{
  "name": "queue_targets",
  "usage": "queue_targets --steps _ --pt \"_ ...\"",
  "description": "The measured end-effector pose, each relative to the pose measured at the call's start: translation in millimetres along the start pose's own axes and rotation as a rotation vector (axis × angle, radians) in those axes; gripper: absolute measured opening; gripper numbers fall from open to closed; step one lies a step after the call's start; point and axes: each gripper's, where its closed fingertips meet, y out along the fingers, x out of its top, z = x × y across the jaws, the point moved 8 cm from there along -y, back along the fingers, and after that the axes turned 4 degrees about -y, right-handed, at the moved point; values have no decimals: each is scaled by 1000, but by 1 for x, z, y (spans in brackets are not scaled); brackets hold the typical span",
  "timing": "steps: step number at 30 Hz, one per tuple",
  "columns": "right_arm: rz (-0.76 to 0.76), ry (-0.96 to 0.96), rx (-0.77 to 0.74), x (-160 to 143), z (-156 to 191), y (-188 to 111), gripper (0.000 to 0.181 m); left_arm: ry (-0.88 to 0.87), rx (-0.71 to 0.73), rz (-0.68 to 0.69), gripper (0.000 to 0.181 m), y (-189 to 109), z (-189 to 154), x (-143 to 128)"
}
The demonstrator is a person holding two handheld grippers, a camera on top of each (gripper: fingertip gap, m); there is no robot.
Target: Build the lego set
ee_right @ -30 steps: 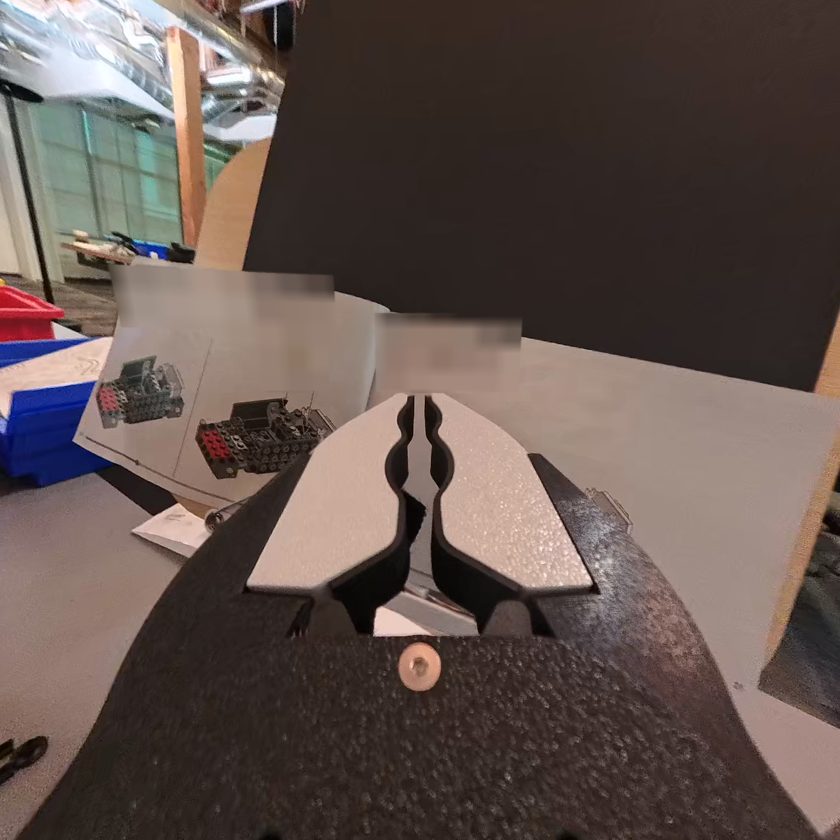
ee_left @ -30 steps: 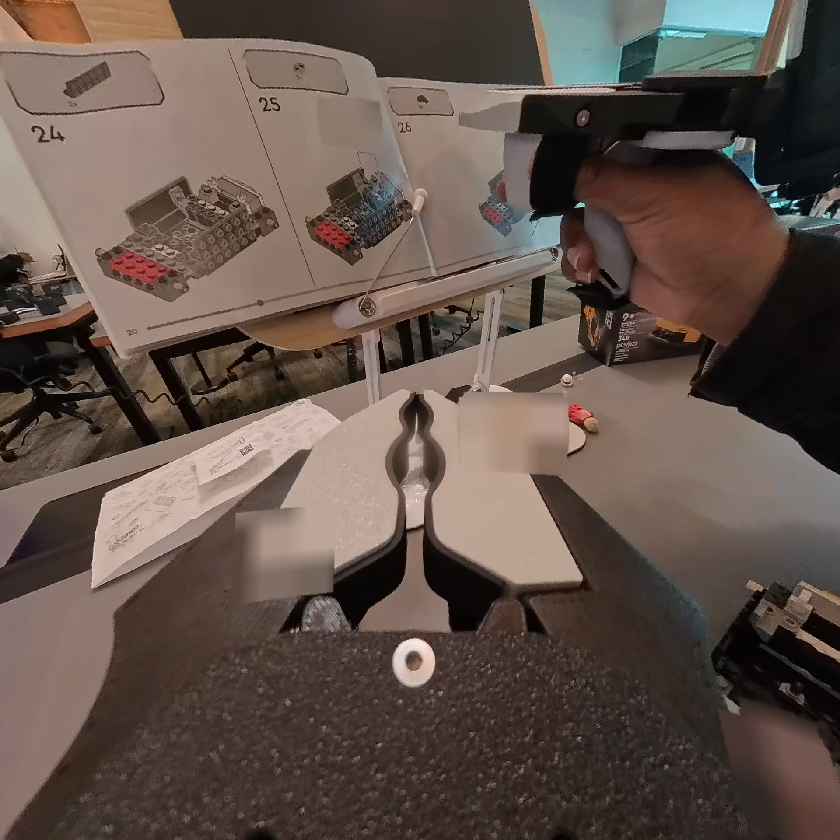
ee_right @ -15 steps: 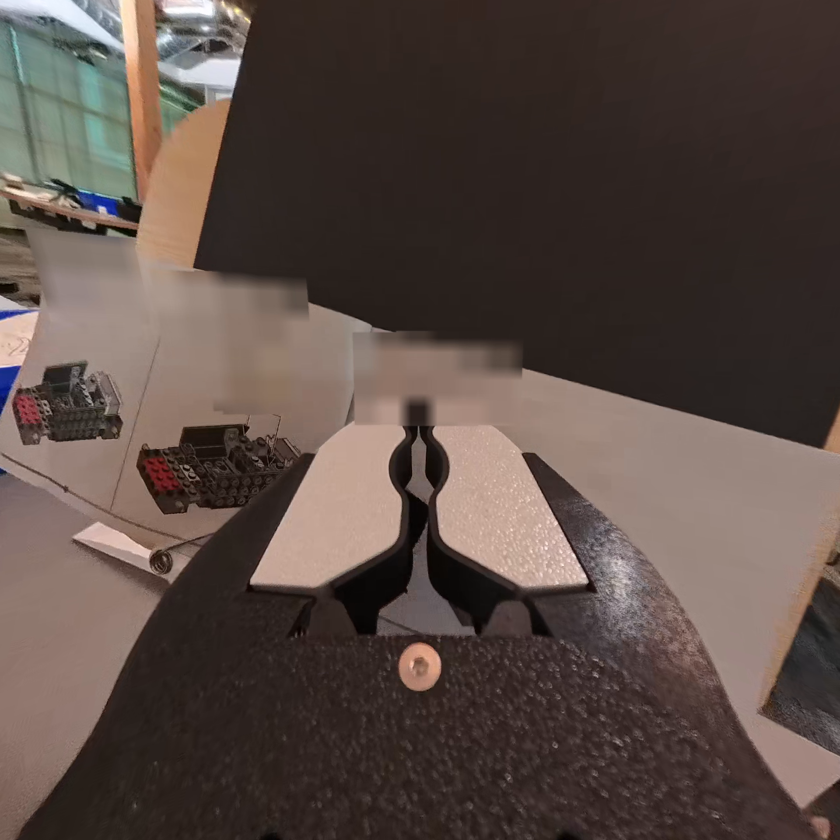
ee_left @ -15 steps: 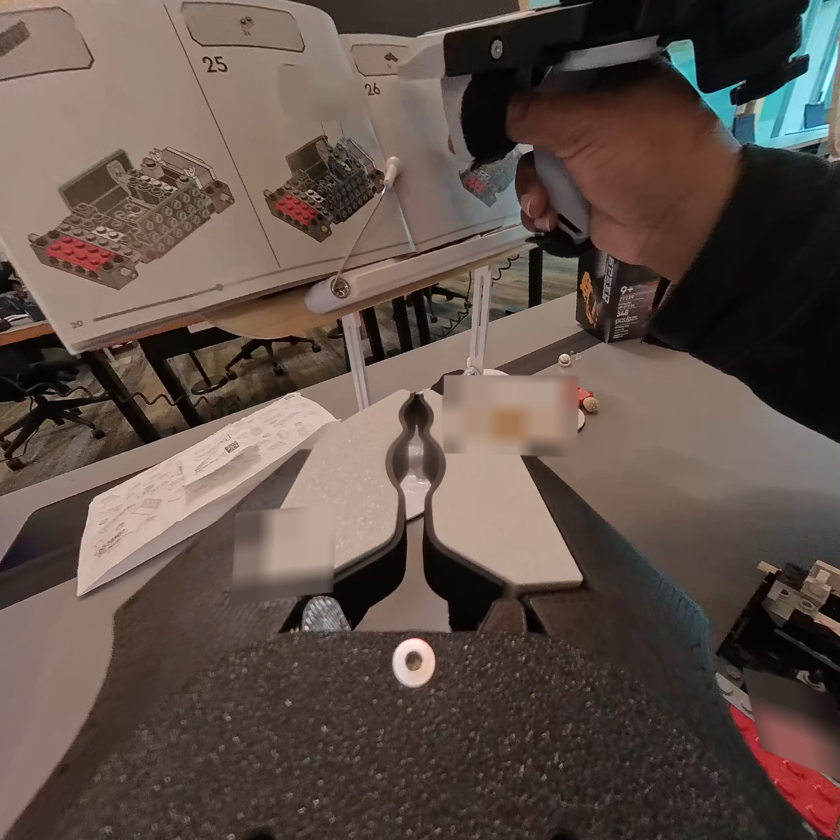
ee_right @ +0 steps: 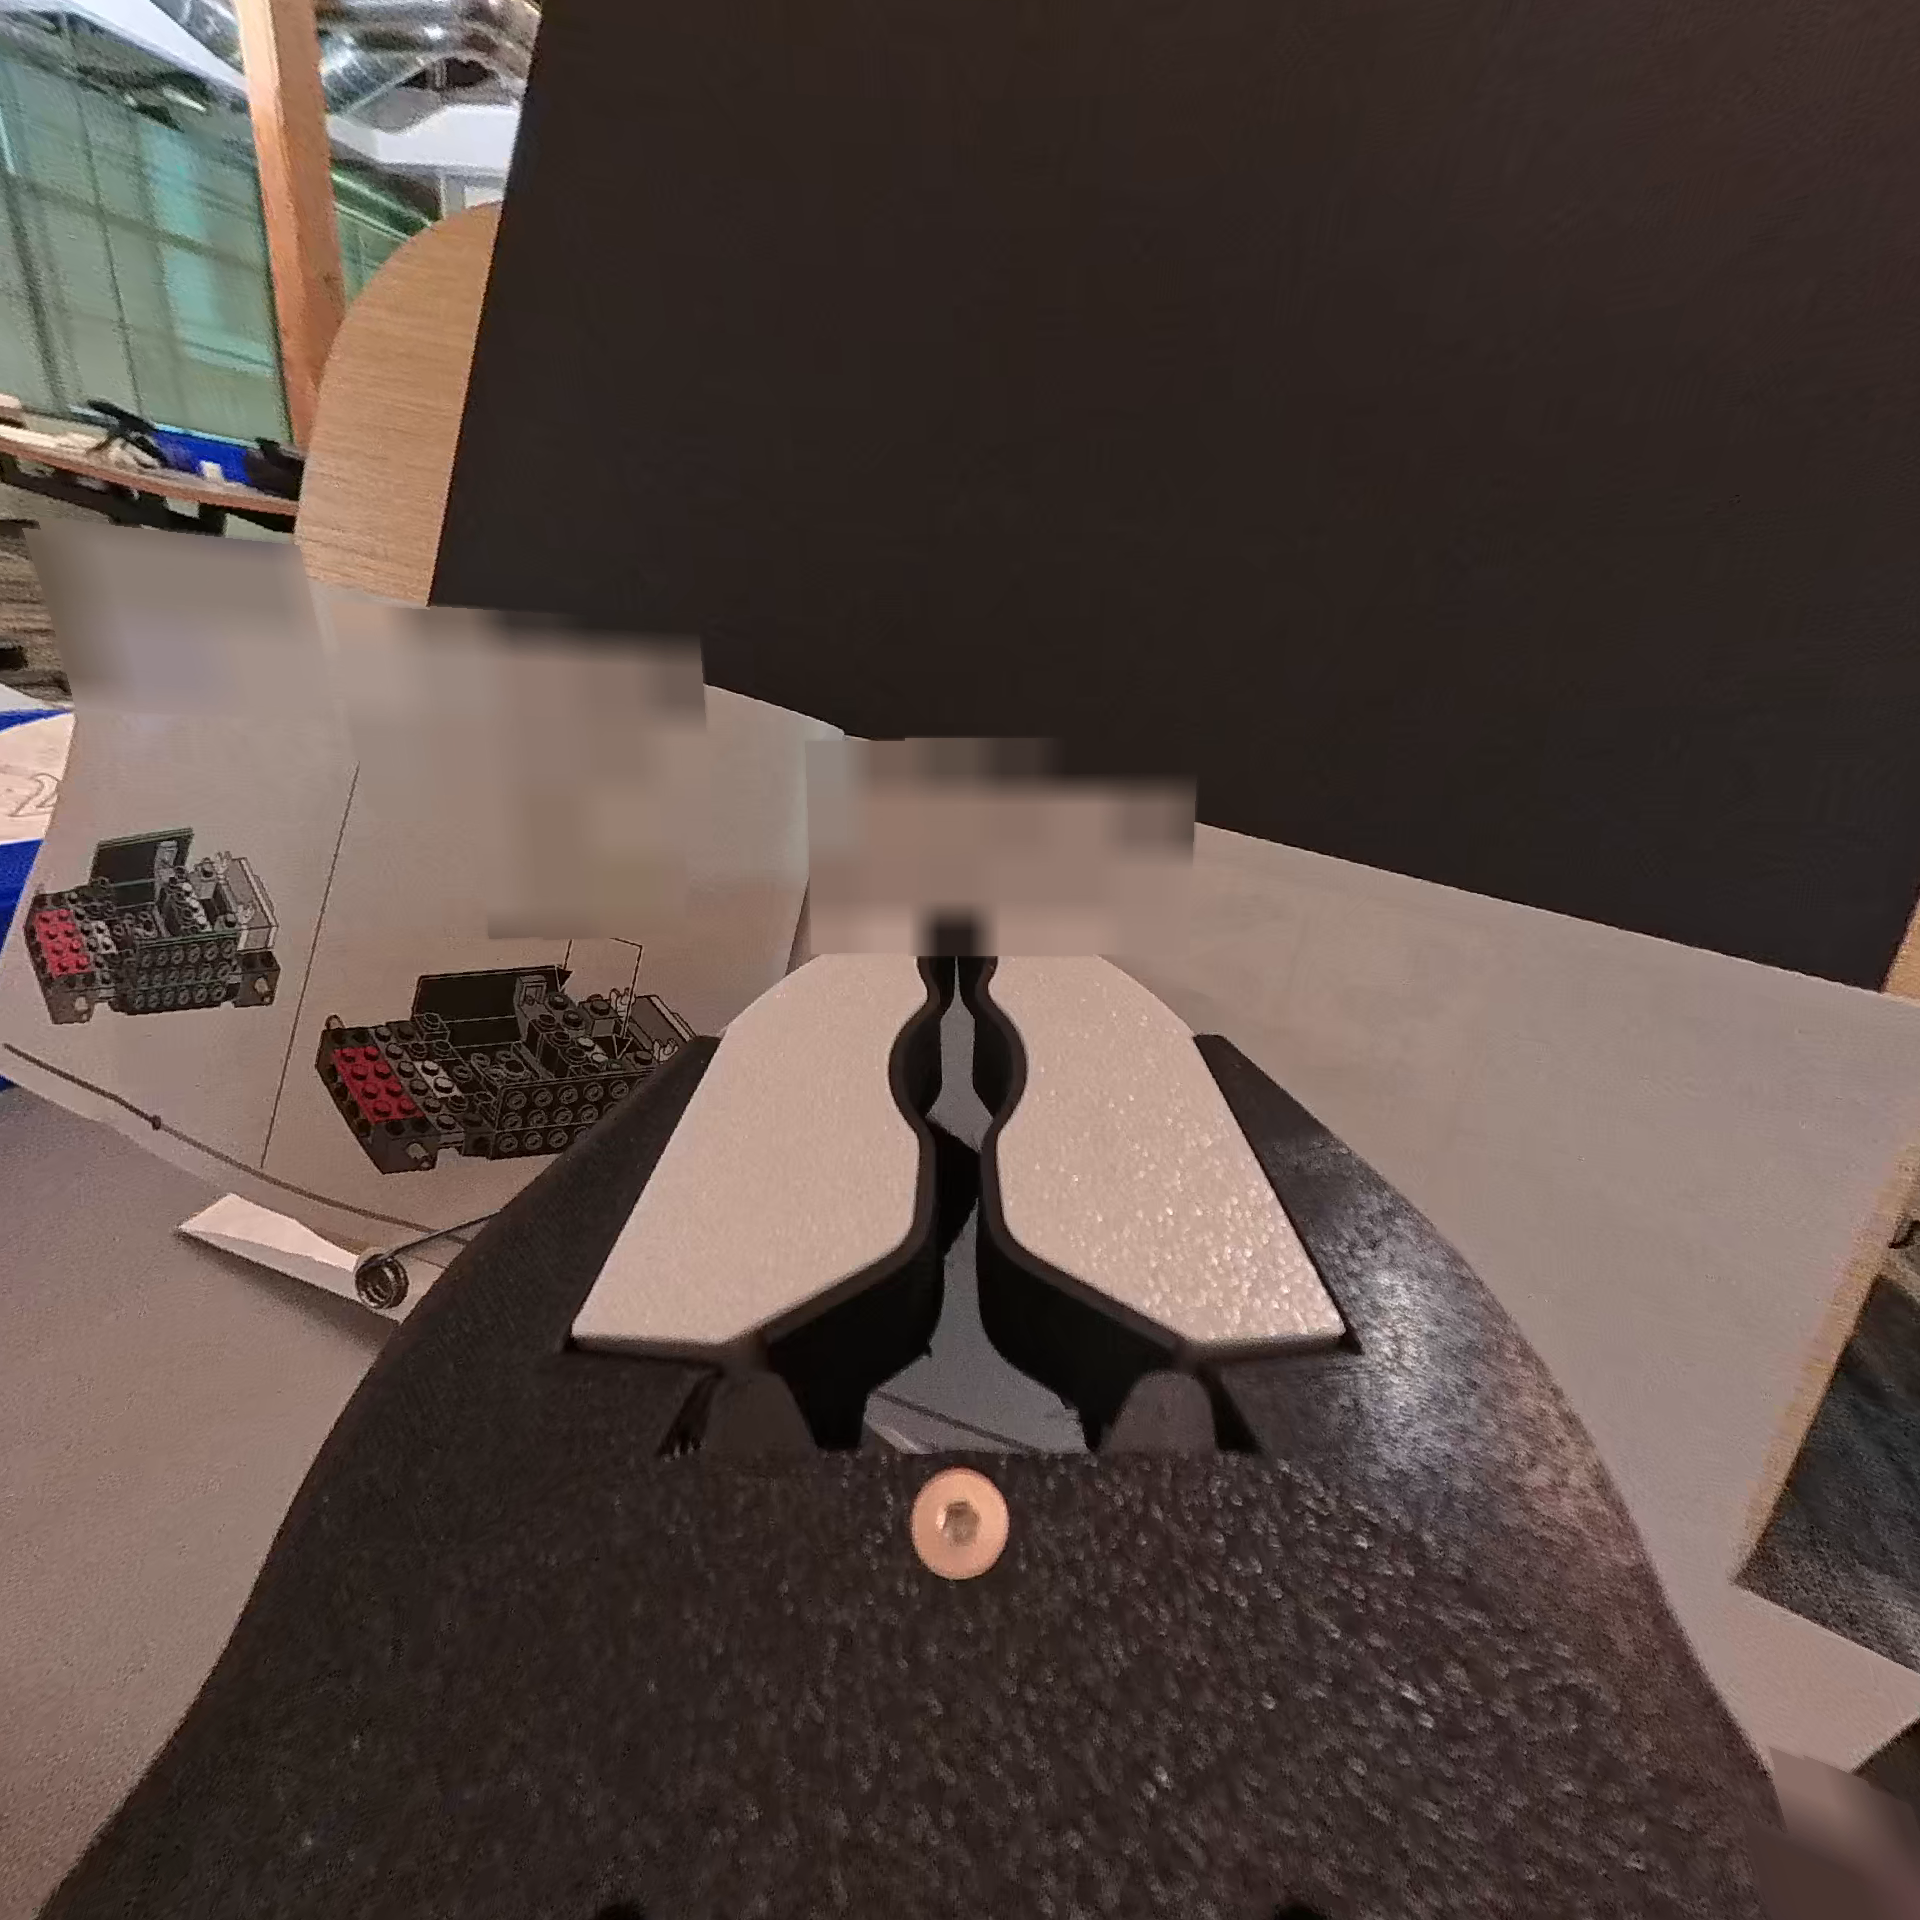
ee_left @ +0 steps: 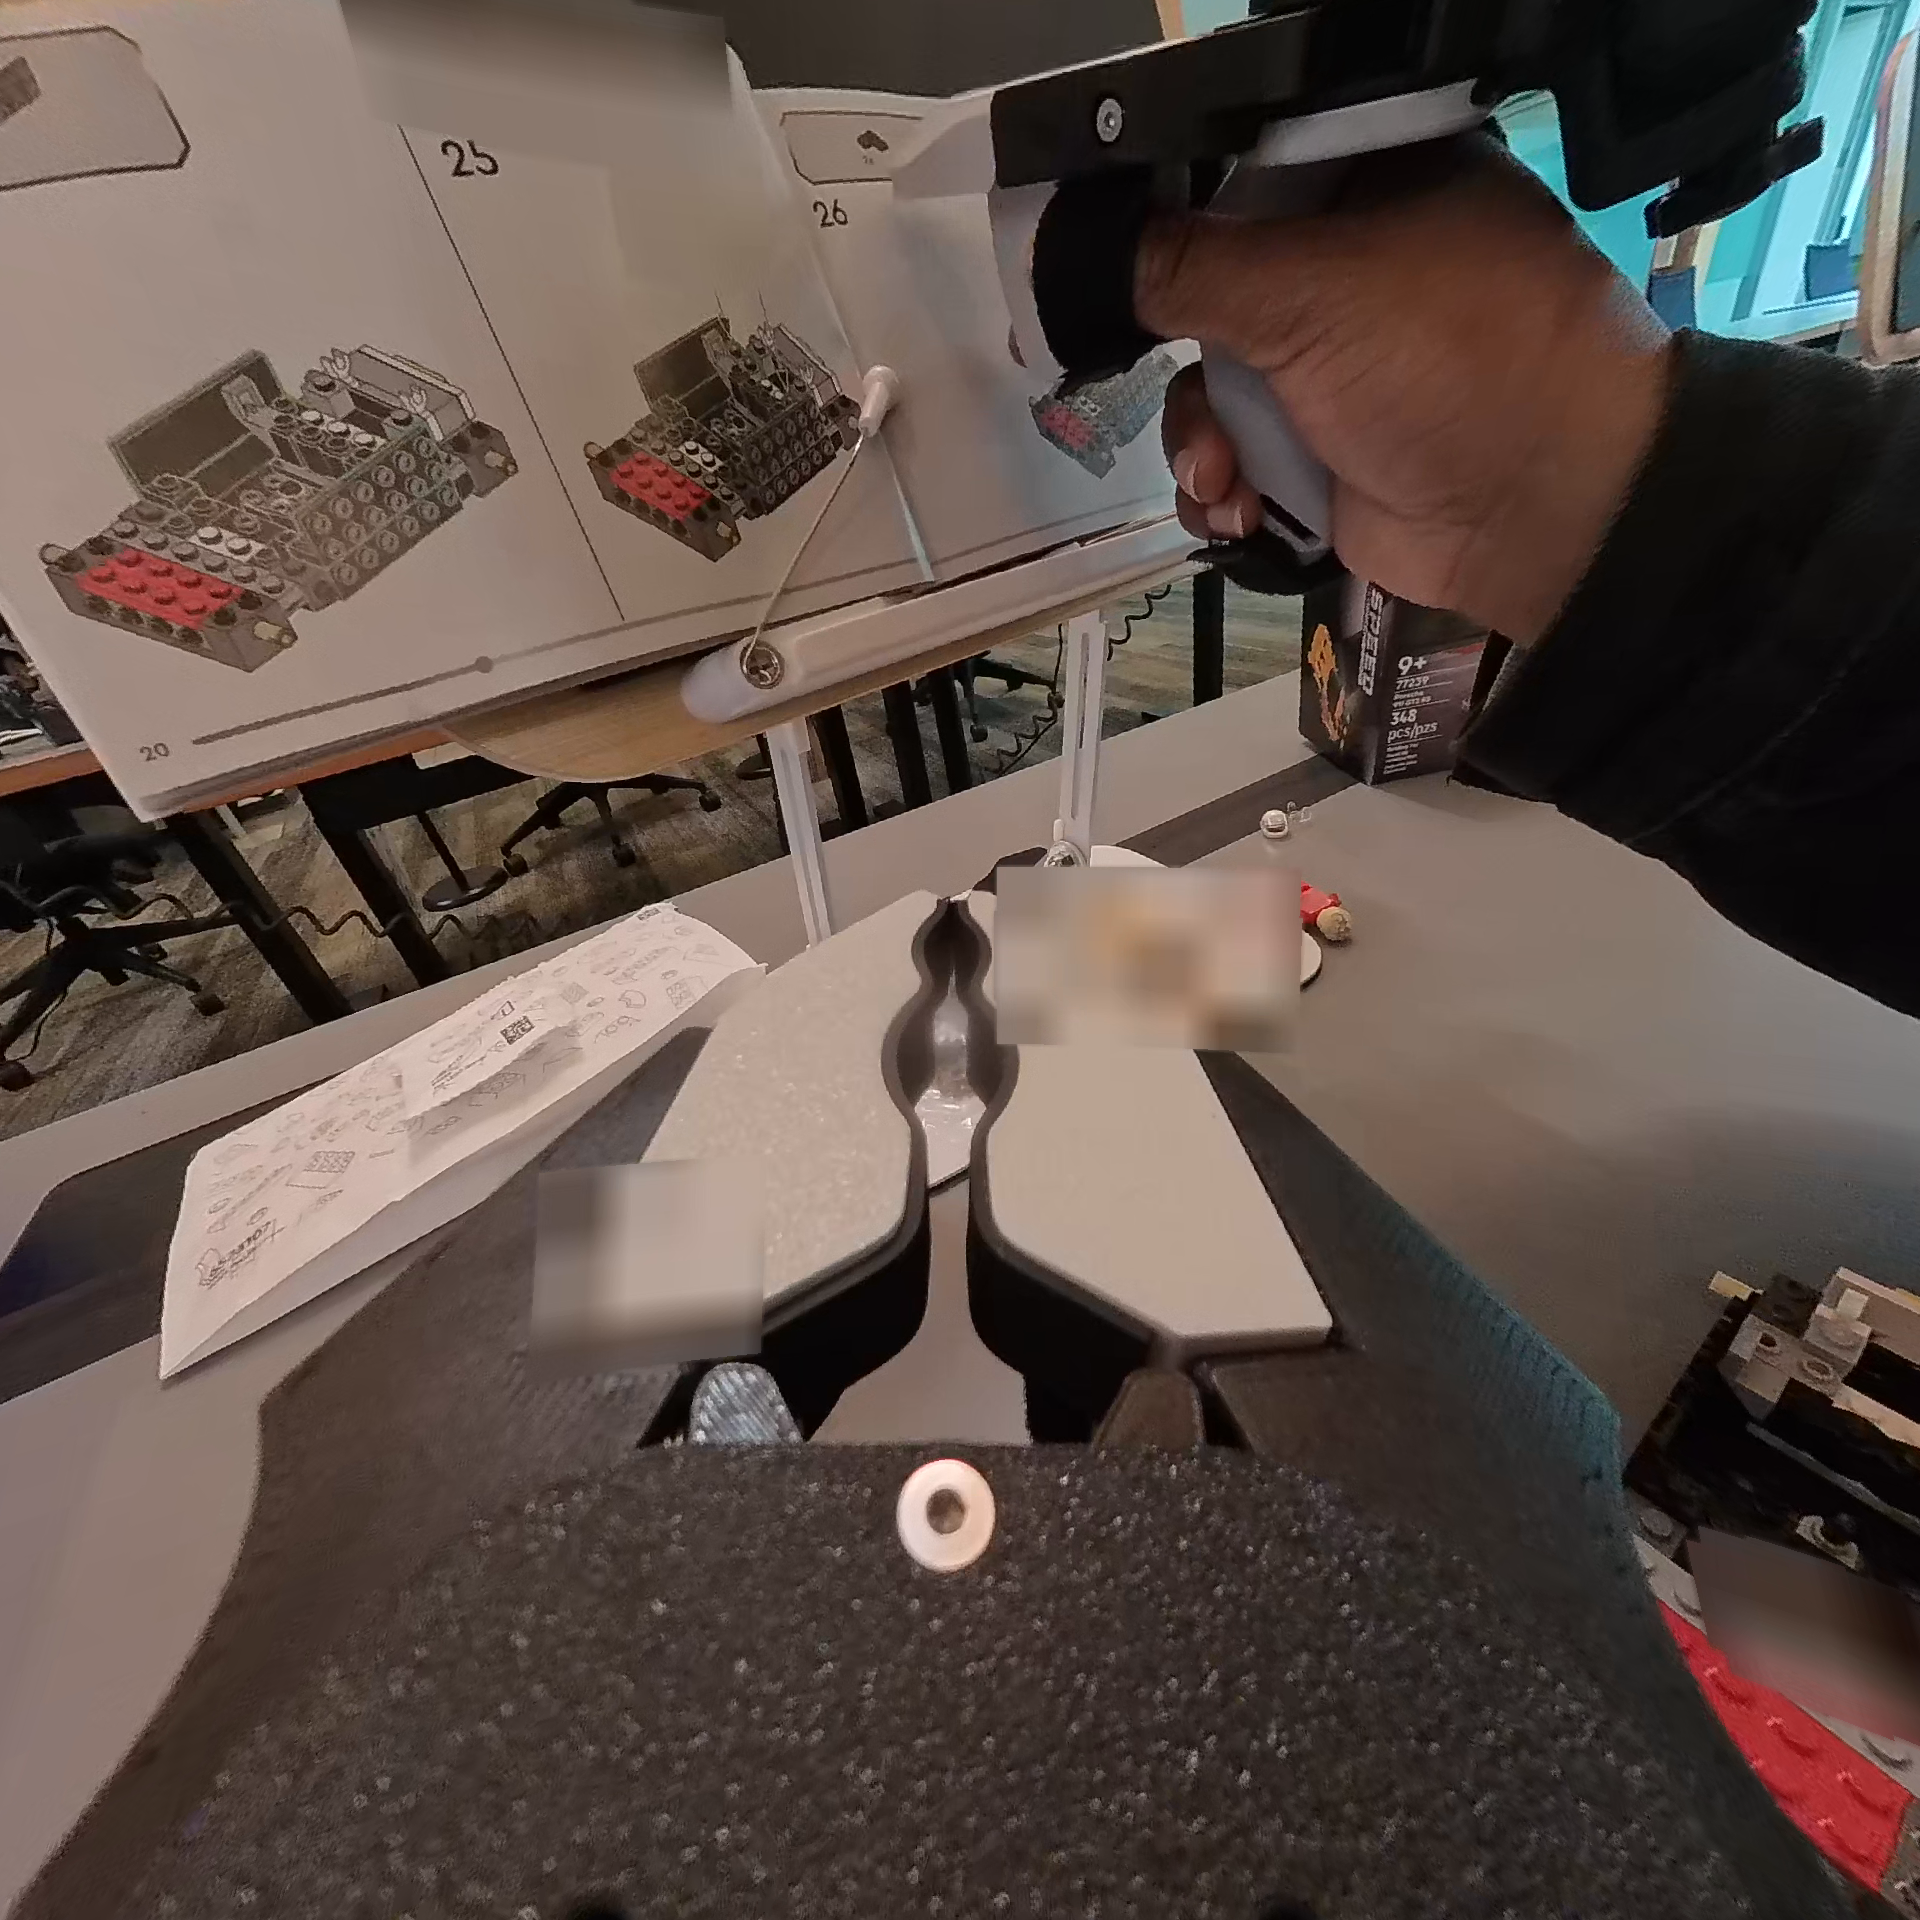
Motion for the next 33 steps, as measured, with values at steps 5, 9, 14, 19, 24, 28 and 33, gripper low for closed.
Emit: queue_targets --steps 5,9,14,19,24,28,33 --pt "13 -1 -4 -1 0 1 0 3 -2 1 0 0 0 0" --pt "16 -5 -2 -1 0 1 0 7 -3 0 0 0 -1 1" --pt "18 -14 -6 0 1 0 0 10 -1 -3 0 0 -1 2" --pt "22 -16 -29 2 -4 -13 0 22 3 -22 0 -3 -1 8" --pt "101 -60 -45 -4 -29 -41 0 24 -1 -28 0 -5 -1 10" --pt "173 -105 -73 -16 -41 -68 0 27 -9 -46 0 -8 -4 15" --pt "183 -102 -74 -33 -39 -85 1 37 -18 -77 0 -12 -11 22"
